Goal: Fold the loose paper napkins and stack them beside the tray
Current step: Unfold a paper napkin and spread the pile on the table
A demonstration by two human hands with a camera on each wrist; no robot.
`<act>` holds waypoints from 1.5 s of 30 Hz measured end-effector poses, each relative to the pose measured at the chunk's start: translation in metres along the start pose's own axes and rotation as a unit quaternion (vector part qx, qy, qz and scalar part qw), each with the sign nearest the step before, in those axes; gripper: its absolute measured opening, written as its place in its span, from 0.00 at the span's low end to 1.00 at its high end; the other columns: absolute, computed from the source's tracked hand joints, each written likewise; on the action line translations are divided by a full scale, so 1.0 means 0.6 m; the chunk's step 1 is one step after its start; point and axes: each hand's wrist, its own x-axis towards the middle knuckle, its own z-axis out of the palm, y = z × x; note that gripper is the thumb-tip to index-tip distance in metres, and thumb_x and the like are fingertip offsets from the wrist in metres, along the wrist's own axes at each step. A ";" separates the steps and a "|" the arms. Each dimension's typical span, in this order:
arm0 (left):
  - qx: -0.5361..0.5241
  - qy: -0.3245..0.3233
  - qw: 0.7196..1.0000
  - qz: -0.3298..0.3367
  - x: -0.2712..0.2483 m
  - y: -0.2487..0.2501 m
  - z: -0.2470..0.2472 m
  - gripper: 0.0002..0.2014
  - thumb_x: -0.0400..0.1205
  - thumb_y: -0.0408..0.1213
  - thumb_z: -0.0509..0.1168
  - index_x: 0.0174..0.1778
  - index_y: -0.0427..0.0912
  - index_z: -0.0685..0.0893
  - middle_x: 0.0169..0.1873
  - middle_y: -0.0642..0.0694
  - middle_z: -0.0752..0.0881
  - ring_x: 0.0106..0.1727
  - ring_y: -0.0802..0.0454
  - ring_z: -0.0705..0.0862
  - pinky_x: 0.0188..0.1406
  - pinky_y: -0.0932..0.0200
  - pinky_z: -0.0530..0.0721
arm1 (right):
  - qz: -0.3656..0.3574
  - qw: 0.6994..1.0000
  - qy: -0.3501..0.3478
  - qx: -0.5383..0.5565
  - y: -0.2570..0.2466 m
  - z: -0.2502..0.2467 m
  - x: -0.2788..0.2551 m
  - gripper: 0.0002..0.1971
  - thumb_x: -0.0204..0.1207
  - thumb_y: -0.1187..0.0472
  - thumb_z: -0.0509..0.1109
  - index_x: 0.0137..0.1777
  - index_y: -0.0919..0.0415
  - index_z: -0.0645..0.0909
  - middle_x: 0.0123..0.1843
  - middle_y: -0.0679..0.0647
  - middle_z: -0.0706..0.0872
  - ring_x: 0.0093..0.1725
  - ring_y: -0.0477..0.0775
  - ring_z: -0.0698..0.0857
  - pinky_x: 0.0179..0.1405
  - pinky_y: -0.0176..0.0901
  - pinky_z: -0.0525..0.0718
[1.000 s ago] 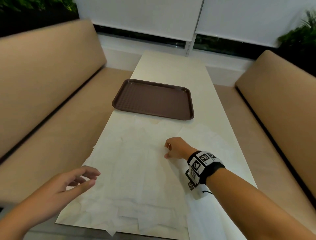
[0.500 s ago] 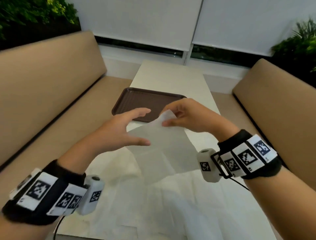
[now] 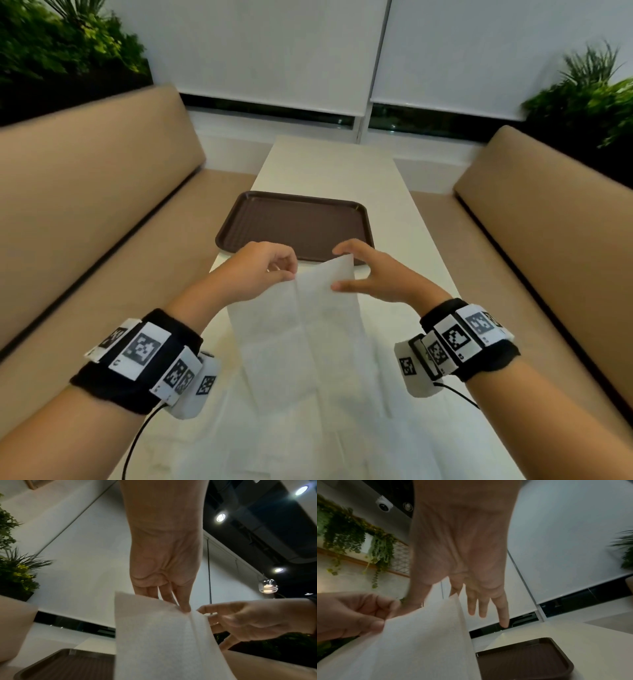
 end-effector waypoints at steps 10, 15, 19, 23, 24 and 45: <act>-0.305 0.092 0.944 0.088 -0.030 0.041 -0.113 0.30 0.60 0.65 0.76 0.53 0.53 0.79 0.45 0.54 0.90 0.42 0.56 0.87 0.40 0.65 0.83 | -0.050 0.968 0.045 0.241 -0.016 -0.050 -0.044 0.15 0.71 0.61 0.76 0.58 0.59 0.84 0.55 0.51 0.91 0.55 0.51 0.89 0.57 0.46 0.86; -0.441 -0.014 0.897 0.026 -0.024 -0.015 -0.039 0.54 0.46 0.63 0.83 0.69 0.54 0.72 0.61 0.47 0.87 0.59 0.43 0.87 0.57 0.52 0.86 | -0.075 0.942 0.059 0.322 -0.045 -0.105 -0.061 0.16 0.66 0.62 0.75 0.55 0.58 0.83 0.51 0.55 0.91 0.50 0.56 0.90 0.50 0.48 0.88; -0.496 -0.032 0.868 -0.008 -0.008 0.017 0.029 0.45 0.51 0.52 0.86 0.64 0.44 0.80 0.52 0.42 0.88 0.46 0.48 0.88 0.49 0.58 0.84 | -0.072 0.935 0.058 0.343 -0.045 -0.122 -0.070 0.19 0.64 0.59 0.78 0.56 0.59 0.84 0.53 0.60 0.90 0.49 0.60 0.90 0.52 0.54 0.88; -0.474 -0.069 0.877 -0.028 0.016 0.038 0.070 0.32 0.57 0.48 0.82 0.58 0.46 0.85 0.50 0.53 0.90 0.46 0.60 0.86 0.53 0.60 0.76 | -0.059 0.934 0.016 0.352 -0.041 -0.134 -0.084 0.21 0.69 0.63 0.78 0.62 0.62 0.81 0.57 0.63 0.88 0.52 0.62 0.88 0.54 0.56 0.87; -0.474 -0.067 0.878 -0.030 0.021 0.042 0.078 0.31 0.59 0.47 0.81 0.60 0.45 0.85 0.54 0.52 0.90 0.52 0.58 0.87 0.56 0.59 0.78 | -0.061 0.937 0.008 0.344 -0.041 -0.138 -0.088 0.20 0.70 0.64 0.76 0.62 0.63 0.81 0.56 0.62 0.88 0.52 0.61 0.88 0.52 0.53 0.87; -0.374 0.057 0.925 0.046 -0.005 0.061 -0.002 0.14 0.82 0.21 0.58 0.39 0.39 0.85 0.36 0.50 0.88 0.35 0.58 0.85 0.33 0.71 0.80 | -0.045 0.956 0.104 0.269 0.032 -0.156 -0.131 0.16 0.83 0.77 0.55 0.46 0.68 0.84 0.48 0.57 0.88 0.49 0.51 0.86 0.50 0.34 0.84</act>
